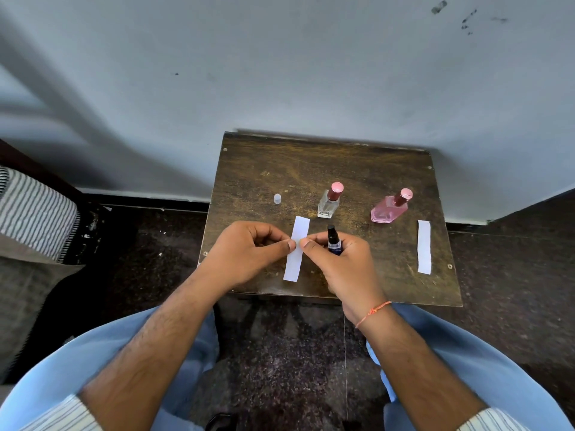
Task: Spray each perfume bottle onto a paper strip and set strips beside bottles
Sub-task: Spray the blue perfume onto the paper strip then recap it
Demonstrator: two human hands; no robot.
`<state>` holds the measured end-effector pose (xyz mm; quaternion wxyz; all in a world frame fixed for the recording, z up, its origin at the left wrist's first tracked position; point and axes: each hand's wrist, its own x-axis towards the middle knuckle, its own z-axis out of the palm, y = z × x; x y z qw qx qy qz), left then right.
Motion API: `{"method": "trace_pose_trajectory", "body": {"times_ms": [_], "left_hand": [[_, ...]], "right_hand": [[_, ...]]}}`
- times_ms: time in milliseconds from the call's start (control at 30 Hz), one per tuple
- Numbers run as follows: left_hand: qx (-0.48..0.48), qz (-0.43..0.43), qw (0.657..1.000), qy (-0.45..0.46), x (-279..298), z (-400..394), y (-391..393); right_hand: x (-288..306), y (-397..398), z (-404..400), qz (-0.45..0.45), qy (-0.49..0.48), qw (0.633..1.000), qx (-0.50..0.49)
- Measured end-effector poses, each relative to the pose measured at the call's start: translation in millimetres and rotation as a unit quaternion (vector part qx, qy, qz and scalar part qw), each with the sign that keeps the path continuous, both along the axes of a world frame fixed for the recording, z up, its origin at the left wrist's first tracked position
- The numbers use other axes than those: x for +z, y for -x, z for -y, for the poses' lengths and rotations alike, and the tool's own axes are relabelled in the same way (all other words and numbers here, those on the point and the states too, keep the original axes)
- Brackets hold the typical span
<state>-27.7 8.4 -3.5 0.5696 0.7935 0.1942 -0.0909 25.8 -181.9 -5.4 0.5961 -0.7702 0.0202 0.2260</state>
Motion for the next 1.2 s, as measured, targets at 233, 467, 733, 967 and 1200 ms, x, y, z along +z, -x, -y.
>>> {"method": "trace_pose_trajectory", "body": {"times_ms": [233, 467, 733, 967, 1200], "left_hand": [[0.017, -0.060, 0.989, -0.131, -2, -17, -10], [-0.002, -0.102, 0.962, -0.252, -3, -20, -18], [-0.006, -0.111, 0.944, -0.311, 5, -18, -25], [0.001, -0.125, 0.935, -0.332, 8, -14, -26], [0.013, -0.133, 0.935, -0.329, 7, -13, -26]], "right_hand": [[-11, -13, -33, 0.086, 0.181, 0.978, 0.053], [-11, -24, -56, 0.125, 0.302, 0.938, 0.114], [-11, -26, -63, 0.126, 0.321, 0.932, 0.109], [-11, -25, -64, 0.131, 0.318, 0.934, 0.099], [-18, -24, -63, 0.144, 0.299, 0.940, 0.076]]}}
